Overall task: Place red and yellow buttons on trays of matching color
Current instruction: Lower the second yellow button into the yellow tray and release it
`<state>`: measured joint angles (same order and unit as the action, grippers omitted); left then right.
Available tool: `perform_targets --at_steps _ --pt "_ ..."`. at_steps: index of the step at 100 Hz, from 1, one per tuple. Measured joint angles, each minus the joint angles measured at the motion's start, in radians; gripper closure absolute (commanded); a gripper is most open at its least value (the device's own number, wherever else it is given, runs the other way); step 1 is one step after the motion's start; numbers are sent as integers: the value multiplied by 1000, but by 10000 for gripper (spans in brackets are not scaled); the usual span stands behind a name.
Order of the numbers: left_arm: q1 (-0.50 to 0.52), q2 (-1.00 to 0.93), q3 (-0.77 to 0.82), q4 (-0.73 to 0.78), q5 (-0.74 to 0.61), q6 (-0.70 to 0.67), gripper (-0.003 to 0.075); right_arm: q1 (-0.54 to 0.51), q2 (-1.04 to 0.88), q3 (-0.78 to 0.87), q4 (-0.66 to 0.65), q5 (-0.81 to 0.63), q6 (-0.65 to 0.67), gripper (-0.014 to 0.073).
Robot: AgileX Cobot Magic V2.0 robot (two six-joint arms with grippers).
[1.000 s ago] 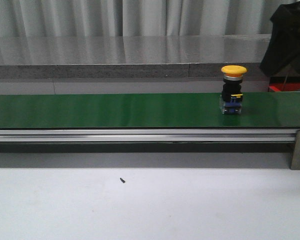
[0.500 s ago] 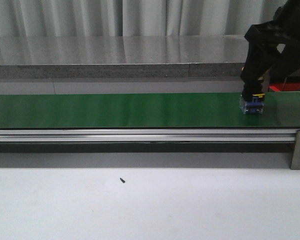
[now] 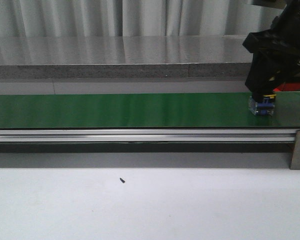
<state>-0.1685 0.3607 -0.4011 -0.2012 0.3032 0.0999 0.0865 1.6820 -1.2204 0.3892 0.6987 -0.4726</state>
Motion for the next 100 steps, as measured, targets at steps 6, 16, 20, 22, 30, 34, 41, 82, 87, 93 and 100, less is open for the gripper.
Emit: perform_targets --at_steps 6,16,20,22,30,34,41,82,87,93,100 --pt "0 0 0 0 0 0 740 -11 -15 0 0 21 0 450" --pt "0 0 0 0 0 0 740 -54 -58 -2 1 54 0 450" --pt "0 0 0 0 0 0 740 -75 -82 -2 1 72 0 450" --pt "0 0 0 0 0 0 740 -89 -94 -2 1 82 0 450" --pt "0 0 0 0 0 0 740 -153 -143 8 1 109 0 450" --pt "0 0 0 0 0 0 740 -184 -174 26 1 116 0 450" --pt "0 0 0 0 0 0 740 -250 -227 68 1 129 0 450" --pt "0 0 0 0 0 0 740 -629 -428 299 -27 88 -9 450" --pt "0 0 0 0 0 0 740 -642 -418 310 -27 70 -9 450" --pt "0 0 0 0 0 0 740 -652 -403 319 -27 55 -9 450" --pt "0 0 0 0 0 0 740 -660 -378 319 -29 31 -10 450"
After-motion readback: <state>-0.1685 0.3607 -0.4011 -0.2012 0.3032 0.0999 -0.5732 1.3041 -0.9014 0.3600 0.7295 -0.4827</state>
